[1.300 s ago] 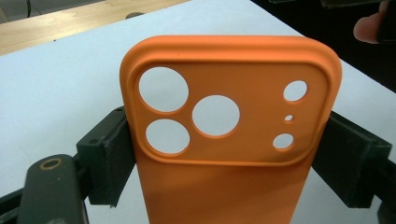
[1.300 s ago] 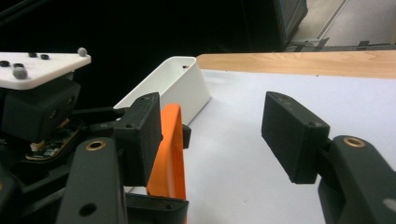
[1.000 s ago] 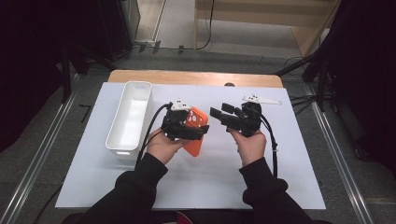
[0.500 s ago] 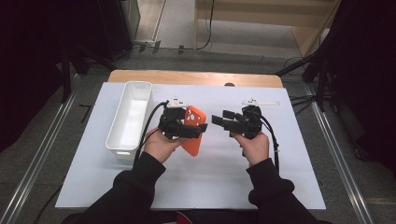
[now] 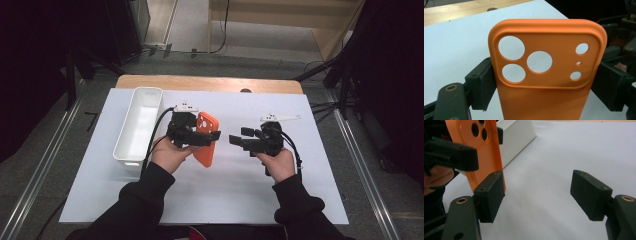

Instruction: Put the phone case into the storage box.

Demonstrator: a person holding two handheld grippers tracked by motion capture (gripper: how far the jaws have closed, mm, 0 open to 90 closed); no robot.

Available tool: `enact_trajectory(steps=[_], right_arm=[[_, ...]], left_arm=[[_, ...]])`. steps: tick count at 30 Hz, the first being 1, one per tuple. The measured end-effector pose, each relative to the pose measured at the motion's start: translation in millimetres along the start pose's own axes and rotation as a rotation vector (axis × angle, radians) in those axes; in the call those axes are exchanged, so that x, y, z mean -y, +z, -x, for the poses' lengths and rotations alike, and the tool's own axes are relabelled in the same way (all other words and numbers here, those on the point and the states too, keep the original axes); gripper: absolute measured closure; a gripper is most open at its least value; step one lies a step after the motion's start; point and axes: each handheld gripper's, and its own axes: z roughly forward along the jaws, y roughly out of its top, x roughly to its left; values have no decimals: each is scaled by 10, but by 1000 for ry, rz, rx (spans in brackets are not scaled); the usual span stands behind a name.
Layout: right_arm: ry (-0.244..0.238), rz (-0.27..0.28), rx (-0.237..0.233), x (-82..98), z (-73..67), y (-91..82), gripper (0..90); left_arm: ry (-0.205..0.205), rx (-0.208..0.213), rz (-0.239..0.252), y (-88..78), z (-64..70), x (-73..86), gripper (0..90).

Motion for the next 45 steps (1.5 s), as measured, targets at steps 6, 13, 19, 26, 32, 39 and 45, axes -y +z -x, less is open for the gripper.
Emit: enact_trajectory(steps=[6,13,19,26,32,39,45], right_arm=[[-32,-20,-3,90,-42,4,262],[-62,-40,-1,158,-75,-28,261],[-67,-36,-11,235,-81,-109,261],[-70,-48,-12,336,-79,-201,261],[-69,-50,-16,409,-69,-274,262],[-65,-54,-21,506,-55,-356,262],[-63,-55,-48,589,-45,-410,262]], left_arm=[[-17,-3,-10,-7,-31,-10,157],[-27,10,-25,-25,-65,-22,157],[-37,30,-25,-36,-77,-26,158],[-34,32,-33,-43,-94,-29,157],[-16,30,-36,-51,-83,-37,157],[-24,37,-43,-81,-110,-52,157],[-29,46,-40,-118,-143,-64,157]])
